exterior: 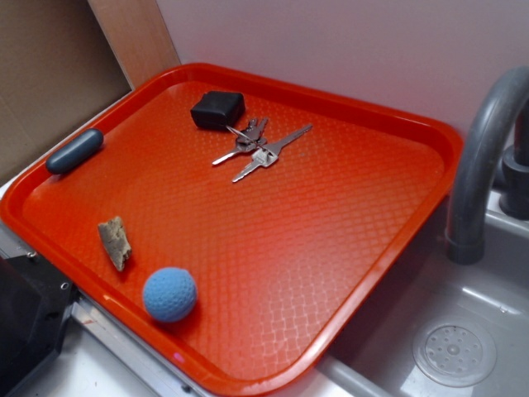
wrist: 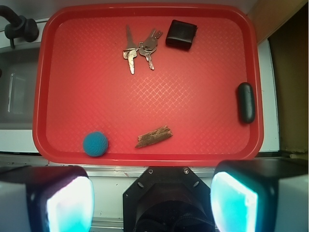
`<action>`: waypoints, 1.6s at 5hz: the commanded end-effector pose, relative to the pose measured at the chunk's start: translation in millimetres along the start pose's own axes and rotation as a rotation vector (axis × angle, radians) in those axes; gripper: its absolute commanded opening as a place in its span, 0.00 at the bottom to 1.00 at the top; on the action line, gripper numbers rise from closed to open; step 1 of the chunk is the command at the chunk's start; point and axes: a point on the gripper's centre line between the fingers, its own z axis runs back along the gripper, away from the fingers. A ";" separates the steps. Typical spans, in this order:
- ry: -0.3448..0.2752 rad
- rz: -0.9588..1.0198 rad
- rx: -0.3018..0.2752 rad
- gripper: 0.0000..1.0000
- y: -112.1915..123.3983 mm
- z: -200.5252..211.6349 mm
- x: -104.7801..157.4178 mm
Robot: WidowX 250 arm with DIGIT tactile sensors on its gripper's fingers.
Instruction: Grab the blue ball.
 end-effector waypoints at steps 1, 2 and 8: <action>0.000 0.000 0.000 1.00 0.0 0.0 0.0; 0.073 0.037 -0.064 1.00 -48.8 -38.3 3.1; 0.208 -0.037 -0.068 1.00 -120.3 -169.3 11.1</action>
